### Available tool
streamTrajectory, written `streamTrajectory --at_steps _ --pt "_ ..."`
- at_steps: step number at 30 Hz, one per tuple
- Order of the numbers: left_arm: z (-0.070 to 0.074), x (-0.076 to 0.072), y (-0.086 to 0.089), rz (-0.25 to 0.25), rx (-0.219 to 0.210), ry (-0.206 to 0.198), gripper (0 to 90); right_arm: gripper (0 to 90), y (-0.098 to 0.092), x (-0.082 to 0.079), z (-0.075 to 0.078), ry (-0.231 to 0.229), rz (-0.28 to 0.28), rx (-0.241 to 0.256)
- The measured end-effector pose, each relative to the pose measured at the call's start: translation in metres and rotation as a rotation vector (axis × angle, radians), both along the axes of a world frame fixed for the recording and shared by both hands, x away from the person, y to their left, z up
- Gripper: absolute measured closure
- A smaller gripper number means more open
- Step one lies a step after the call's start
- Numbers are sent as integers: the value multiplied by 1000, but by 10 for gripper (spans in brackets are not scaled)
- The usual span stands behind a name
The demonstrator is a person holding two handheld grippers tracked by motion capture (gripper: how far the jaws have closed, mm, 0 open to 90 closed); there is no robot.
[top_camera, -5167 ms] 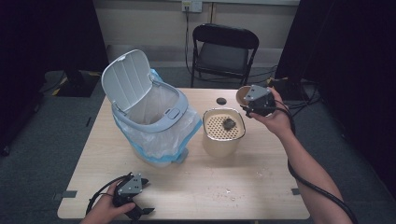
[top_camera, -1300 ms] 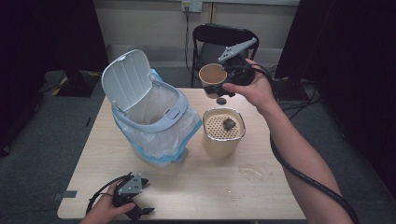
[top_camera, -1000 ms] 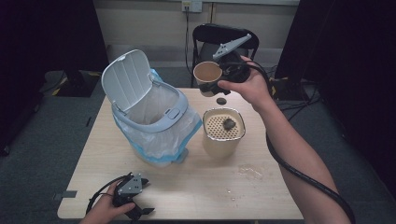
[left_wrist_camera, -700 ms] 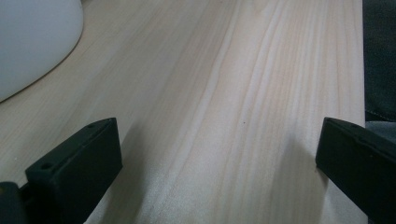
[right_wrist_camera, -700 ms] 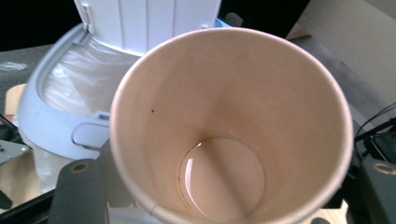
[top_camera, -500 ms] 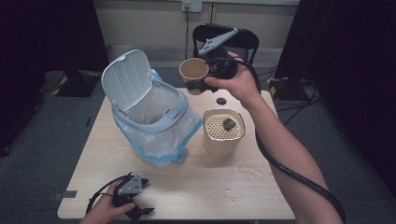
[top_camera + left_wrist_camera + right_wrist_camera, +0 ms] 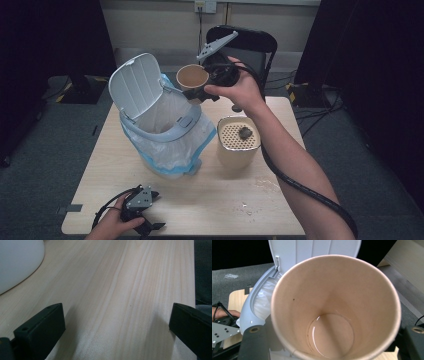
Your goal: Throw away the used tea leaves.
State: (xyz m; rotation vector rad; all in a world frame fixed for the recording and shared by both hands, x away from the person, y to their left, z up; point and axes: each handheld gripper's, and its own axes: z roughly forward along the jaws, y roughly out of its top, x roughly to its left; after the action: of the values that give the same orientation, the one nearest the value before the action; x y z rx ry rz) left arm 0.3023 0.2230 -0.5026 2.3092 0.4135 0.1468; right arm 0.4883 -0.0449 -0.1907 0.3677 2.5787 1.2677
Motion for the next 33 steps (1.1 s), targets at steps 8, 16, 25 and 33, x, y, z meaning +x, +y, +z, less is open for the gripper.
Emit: streamTrajectory --at_steps 8,16,25,33 --pt "0 0 0 0 -1 0 0 275 18 -5 -2 7 35 5" --pt "0 0 0 0 0 0 0 273 35 -8 -9 17 61 -4" --pt "0 0 0 -2 4 0 0 272 58 -3 -24 30 82 -11" --pt "0 0 0 0 1 1 0 270 73 7 -36 47 88 -6"
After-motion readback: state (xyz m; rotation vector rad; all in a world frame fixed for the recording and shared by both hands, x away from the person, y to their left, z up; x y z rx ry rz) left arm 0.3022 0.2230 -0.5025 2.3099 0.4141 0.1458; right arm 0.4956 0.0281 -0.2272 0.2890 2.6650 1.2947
